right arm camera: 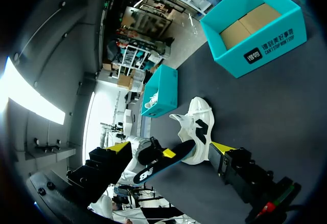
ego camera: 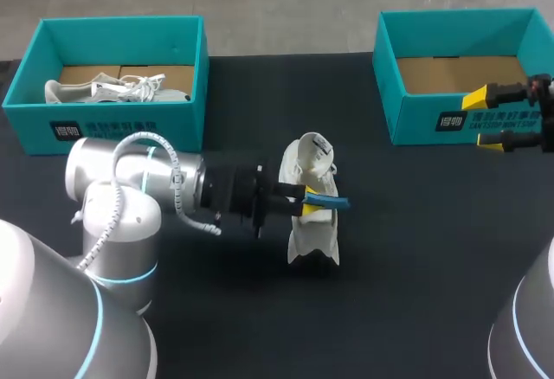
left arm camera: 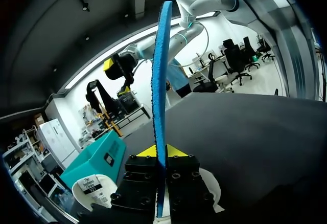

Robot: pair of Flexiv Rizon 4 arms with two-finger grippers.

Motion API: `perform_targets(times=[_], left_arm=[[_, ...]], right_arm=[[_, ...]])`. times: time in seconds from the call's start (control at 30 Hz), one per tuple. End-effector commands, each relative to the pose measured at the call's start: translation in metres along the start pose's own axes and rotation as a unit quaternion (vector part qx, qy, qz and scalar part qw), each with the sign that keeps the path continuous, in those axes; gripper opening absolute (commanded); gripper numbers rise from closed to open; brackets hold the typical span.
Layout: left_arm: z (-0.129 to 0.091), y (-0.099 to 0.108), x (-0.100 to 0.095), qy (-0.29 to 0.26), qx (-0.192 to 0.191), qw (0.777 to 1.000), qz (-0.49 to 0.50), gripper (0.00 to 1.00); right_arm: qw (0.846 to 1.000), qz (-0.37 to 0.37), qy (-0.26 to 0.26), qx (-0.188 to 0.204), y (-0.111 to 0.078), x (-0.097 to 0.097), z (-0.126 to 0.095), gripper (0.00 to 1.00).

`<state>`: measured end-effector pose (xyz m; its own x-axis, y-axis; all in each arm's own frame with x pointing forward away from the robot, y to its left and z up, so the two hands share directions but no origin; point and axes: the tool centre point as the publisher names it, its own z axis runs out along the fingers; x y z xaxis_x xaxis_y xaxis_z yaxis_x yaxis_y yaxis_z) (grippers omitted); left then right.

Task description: Take the shoe out of the shoebox, open the shoe tongue, remove and reinsert the insole, then place the shoe into the shoebox

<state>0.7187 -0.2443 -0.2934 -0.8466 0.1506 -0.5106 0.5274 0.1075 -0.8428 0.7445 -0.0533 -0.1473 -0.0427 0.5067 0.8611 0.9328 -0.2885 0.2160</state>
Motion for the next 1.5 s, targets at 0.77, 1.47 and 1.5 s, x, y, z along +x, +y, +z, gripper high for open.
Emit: perform_targets(times=[0.77, 1.47, 1.5], left_arm=[[-0.009, 0.042, 0.0, -0.008, -0.044, 0.999, 0.017, 0.0], [-0.008, 0.059, -0.002, -0.001, -0.068, 0.997, 0.023, 0.15], [-0.009, 0.057, -0.001, -0.002, -0.068, 0.997, 0.023, 0.3]], right_arm=[[1.0, 0.001, -0.002, 0.0, -0.001, 0.0, 0.0, 1.0], [1.0, 0.001, -0.002, 0.0, -0.001, 0.0, 0.0, 1.0], [1.0, 0.001, -0.002, 0.0, -0.001, 0.0, 0.0, 1.0]])
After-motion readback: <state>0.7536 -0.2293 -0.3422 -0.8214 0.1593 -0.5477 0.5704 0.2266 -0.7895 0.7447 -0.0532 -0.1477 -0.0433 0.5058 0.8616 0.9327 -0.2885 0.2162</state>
